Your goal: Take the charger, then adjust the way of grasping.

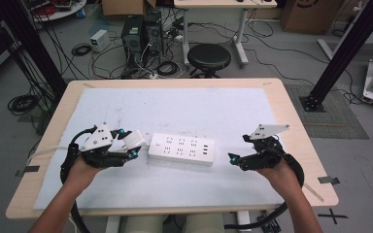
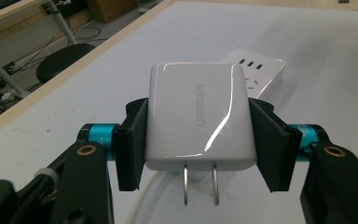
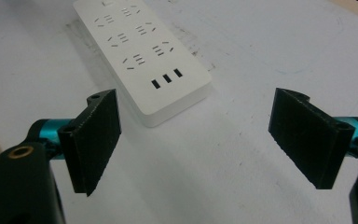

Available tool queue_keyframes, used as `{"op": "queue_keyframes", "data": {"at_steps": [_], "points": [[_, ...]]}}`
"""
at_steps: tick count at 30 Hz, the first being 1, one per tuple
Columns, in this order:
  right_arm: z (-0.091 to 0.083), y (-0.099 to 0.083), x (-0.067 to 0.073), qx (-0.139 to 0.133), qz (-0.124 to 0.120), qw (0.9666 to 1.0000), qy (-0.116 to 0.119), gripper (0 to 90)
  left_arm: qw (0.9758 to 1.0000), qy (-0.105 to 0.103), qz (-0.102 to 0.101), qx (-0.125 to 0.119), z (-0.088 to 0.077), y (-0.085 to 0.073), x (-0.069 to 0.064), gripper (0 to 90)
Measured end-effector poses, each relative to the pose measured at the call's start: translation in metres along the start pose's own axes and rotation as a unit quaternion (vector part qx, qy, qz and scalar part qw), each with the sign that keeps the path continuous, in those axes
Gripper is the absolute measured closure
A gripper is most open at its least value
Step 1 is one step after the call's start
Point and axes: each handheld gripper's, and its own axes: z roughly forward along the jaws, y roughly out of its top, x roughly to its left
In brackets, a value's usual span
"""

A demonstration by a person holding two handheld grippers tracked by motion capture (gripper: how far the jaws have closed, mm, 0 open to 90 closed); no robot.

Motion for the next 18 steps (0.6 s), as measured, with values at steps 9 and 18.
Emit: {"op": "queue_keyframes", "data": {"at_steps": [9, 18], "points": [[0.003, 0.004, 0.005, -0.005, 0.014, 0.9999, 0.0, 17.2, 0.9987, -0.037, 0.035, 0.0, 0.005, 0.005, -0.014, 42.6], [0.009, 0.008, 0.01, 0.007, 0.026, 0.9992, 0.029, 17.2, 0.9975, -0.049, 0.052, -0.003, 0.011, 0.002, -0.021, 42.6]]}}
